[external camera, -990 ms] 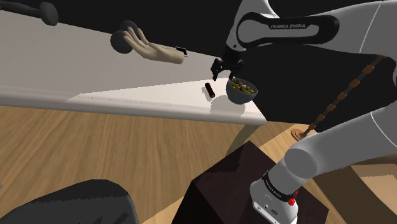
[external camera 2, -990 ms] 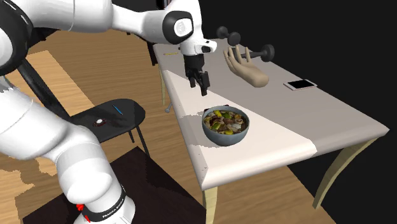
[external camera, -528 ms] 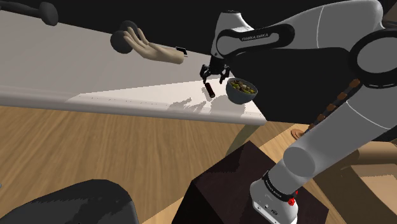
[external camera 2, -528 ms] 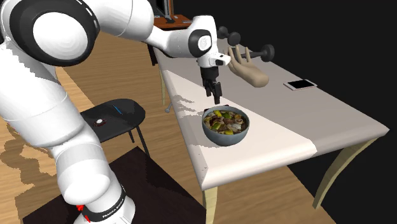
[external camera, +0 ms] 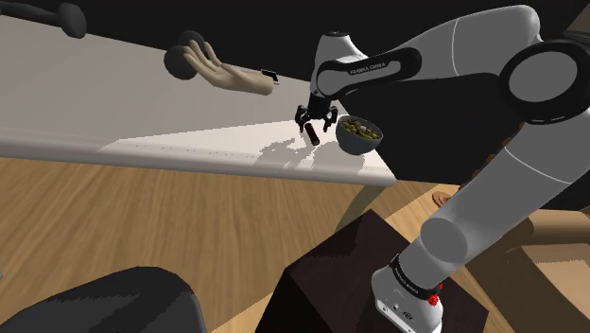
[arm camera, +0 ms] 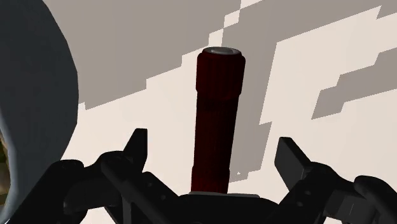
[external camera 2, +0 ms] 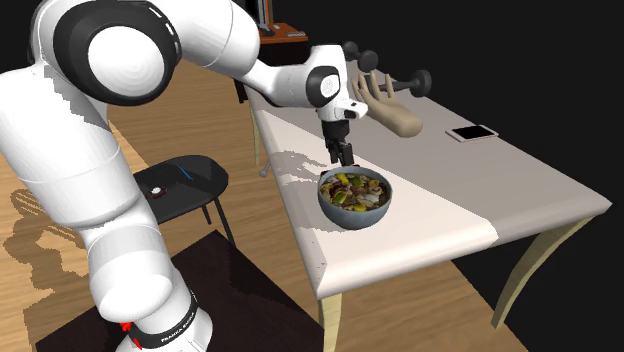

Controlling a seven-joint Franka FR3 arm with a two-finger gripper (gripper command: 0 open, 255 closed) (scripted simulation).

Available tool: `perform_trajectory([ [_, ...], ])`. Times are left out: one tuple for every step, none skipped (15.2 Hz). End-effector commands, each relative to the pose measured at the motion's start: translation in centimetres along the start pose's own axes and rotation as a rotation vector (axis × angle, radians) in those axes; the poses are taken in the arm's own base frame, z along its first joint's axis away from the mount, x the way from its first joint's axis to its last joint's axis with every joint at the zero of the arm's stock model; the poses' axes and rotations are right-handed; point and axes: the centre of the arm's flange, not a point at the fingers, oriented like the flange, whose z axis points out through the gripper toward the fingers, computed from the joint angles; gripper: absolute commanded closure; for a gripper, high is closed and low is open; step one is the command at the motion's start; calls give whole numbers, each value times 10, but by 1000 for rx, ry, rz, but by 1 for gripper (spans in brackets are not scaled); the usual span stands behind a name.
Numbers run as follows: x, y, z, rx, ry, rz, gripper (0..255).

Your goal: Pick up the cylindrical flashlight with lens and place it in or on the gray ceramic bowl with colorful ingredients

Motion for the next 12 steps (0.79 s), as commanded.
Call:
perform_trajectory([
  [0,-1,7,0,0,0,0],
  [0,-1,7,0,0,0,0],
  [0,-1,7,0,0,0,0],
  [0,-1,7,0,0,0,0],
  [0,-1,7,0,0,0,0],
  [0,-1,7,0,0,0,0],
  [0,-1,7,0,0,0,0],
  [0,-1,7,0,0,0,0],
  [0,-1,7,0,0,0,255],
  [0,-1,7,0,0,0,255],
  [0,-1,7,0,0,0,255],
  [0,-1,7,0,0,0,255],
])
